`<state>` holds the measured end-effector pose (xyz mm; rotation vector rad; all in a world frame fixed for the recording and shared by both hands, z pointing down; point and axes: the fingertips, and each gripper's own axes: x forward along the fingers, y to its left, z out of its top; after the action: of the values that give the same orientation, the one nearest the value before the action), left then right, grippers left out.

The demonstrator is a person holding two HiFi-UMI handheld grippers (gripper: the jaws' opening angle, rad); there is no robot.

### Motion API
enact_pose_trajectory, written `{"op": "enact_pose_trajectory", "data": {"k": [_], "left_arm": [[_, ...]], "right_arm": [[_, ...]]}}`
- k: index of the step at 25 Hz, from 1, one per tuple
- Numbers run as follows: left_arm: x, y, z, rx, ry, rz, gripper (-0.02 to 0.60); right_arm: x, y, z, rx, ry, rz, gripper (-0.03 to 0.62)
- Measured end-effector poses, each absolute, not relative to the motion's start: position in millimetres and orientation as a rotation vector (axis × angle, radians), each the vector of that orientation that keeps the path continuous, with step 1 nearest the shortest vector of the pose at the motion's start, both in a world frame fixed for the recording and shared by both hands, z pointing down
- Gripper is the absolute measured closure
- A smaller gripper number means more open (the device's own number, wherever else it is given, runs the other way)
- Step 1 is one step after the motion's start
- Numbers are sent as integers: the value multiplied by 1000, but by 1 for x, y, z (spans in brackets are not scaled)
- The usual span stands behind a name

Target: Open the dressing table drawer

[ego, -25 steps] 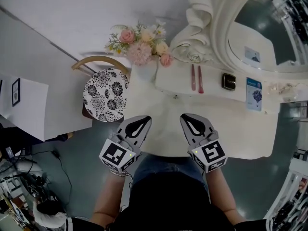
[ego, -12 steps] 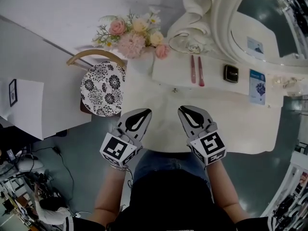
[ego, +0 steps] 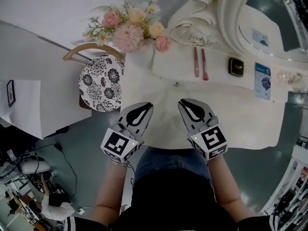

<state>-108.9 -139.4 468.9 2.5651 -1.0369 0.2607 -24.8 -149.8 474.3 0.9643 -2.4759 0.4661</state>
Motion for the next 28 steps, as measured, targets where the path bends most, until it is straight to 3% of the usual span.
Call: {"op": "enact_pose_trajectory", "data": {"k": [24,28], "left_arm": [[-108,-155,504,2537,-1008,300,560],[-110,-159,509,2526,-1019,310,536]], "right_arm": [[-27,-173,516,1068,-2416,549,492],[-28,-175,522,1077,-2389,520,475]]}}
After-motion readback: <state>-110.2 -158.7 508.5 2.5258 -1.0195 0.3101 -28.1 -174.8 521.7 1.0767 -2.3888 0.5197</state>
